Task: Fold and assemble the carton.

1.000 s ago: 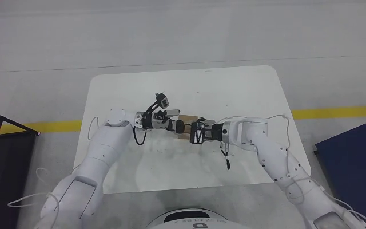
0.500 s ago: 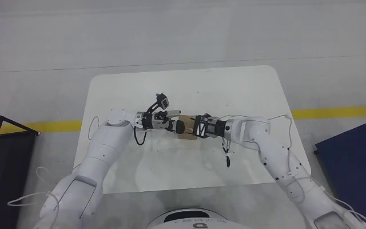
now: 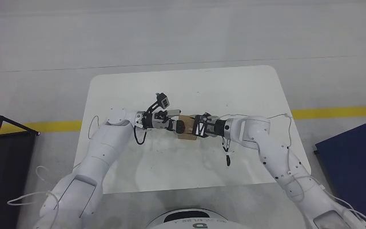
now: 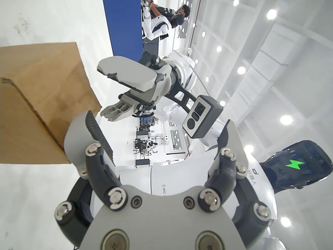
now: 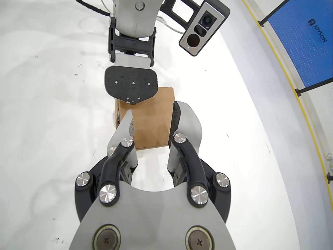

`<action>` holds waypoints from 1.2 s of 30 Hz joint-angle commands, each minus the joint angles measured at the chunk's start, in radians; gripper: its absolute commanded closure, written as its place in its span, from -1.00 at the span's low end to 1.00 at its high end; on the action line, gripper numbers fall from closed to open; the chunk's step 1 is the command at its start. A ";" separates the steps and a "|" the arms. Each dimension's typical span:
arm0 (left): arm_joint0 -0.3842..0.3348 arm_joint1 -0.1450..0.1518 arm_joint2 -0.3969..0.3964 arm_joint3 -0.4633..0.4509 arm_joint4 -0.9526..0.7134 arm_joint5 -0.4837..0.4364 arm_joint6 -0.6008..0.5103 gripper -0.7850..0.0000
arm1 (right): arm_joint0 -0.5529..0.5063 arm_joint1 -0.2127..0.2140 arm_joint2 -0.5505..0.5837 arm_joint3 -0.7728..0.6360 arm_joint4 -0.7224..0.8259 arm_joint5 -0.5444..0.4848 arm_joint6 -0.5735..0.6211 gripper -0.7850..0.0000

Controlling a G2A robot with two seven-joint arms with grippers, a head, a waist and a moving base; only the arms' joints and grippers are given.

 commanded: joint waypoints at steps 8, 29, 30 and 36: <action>-0.022 -0.003 0.030 0.008 0.052 0.000 0.000 -1.00 | 0.002 0.000 -0.001 0.003 0.003 0.003 0.001 0.09; -0.024 0.002 -0.001 -0.008 -0.039 -0.022 0.022 -1.00 | 0.008 0.001 -0.009 -0.010 -0.028 0.008 0.006 0.12; -0.020 0.005 -0.013 -0.016 -0.050 -0.026 0.026 -1.00 | 0.006 0.001 -0.002 -0.013 -0.006 0.012 -0.006 0.13; 0.021 0.047 -0.104 -0.054 -0.032 -0.054 0.053 -1.00 | -0.005 0.013 0.086 0.016 0.083 0.017 -0.012 0.15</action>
